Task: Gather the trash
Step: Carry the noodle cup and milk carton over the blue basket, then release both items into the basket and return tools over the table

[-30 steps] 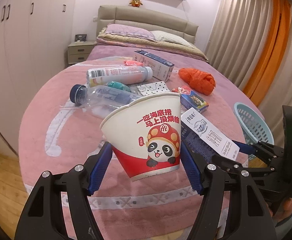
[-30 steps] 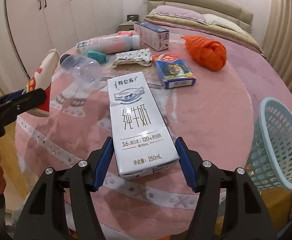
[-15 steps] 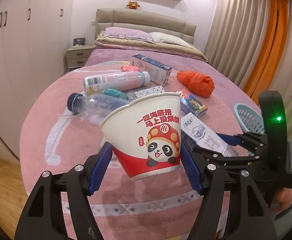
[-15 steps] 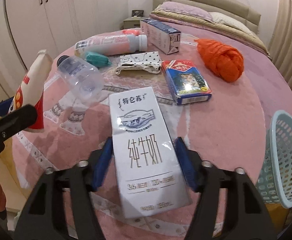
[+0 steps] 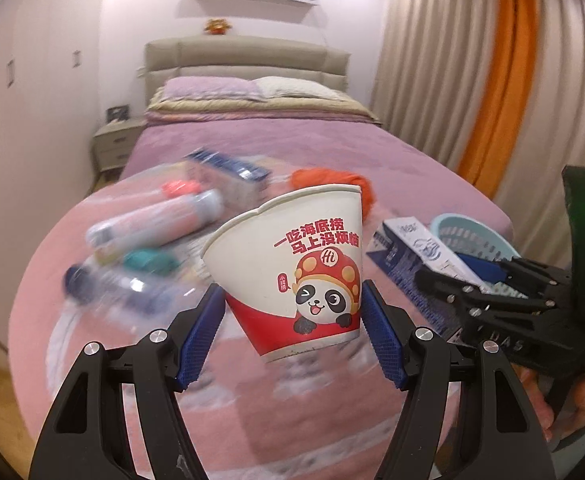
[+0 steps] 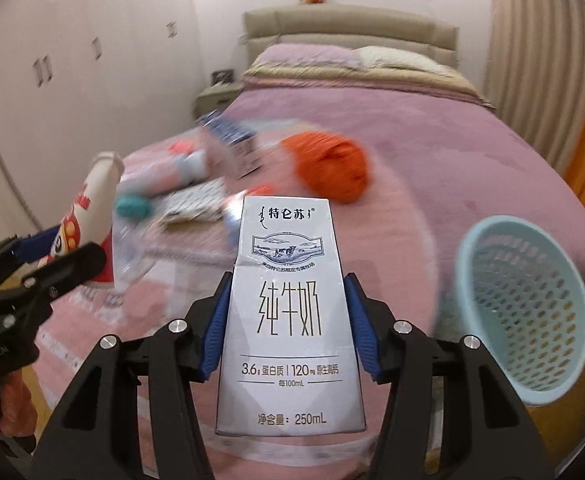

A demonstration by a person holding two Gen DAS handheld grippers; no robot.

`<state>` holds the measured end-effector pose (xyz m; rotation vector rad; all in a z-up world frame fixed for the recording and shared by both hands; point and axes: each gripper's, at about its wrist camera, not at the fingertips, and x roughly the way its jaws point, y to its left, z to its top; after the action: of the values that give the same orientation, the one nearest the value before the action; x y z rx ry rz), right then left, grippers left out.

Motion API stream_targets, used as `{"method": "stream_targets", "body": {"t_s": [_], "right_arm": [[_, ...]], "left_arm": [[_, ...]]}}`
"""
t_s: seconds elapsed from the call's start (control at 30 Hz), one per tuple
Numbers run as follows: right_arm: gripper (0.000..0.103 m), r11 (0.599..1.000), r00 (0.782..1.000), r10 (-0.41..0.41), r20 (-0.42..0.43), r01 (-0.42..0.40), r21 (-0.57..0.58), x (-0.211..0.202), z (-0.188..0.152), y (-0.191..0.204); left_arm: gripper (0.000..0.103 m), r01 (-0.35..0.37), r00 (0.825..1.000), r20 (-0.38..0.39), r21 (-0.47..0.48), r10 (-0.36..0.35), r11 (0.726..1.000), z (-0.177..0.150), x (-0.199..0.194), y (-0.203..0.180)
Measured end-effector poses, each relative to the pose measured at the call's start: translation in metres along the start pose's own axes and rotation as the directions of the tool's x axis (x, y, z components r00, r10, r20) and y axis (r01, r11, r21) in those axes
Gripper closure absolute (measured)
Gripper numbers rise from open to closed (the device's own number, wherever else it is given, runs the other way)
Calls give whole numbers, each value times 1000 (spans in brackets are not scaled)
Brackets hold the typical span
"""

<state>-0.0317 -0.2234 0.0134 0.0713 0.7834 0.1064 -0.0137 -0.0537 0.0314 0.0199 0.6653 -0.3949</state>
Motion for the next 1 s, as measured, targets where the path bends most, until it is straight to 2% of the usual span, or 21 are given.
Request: {"method": "stream_targets", "body": {"t_s": [0.1,0.2,0.3,0.5,0.6,0.77,0.83,0.87,0.93,1.0], "right_arm": [[52,998,999,-35,32,33,61,-11,5,-30],[52,986,993,-105,54,97,133,-20,6,-65],[52,959,983,-172,59,153,239,-27,4,-106],[52,856,963,-269,12,234,460,-29,-10,-190],[52,805,949,-313,-32,283,522,-23,-20,-220],[52,758,934,-350,-77,331,562,-18,-29,-250],[51,742,926,-366,-90,349,573,-15,-31,-259],[51,731,920,-375,-112,367,575,-11,-32,-265],[51,724,918,-371,-140,380,575,-5,-32,-272],[49,719,929,-339,-147,357,596,-2,-37,-279]], "left_arm": [[37,49,999,-2,47,-49,998,15,17,-27],[37,105,994,-11,96,-104,990,30,36,-59],[37,163,987,-28,139,-161,977,41,55,-91],[36,286,957,-109,208,-268,935,54,102,-160],[36,330,941,-153,228,-301,916,54,127,-187],[36,387,916,-203,212,-347,897,51,159,-215],[35,394,914,-198,230,-354,890,51,166,-225],[35,382,920,-188,244,-343,891,51,168,-228],[25,339,938,-169,255,-304,905,49,169,-232],[25,360,930,-169,227,-327,905,49,167,-228]]}}
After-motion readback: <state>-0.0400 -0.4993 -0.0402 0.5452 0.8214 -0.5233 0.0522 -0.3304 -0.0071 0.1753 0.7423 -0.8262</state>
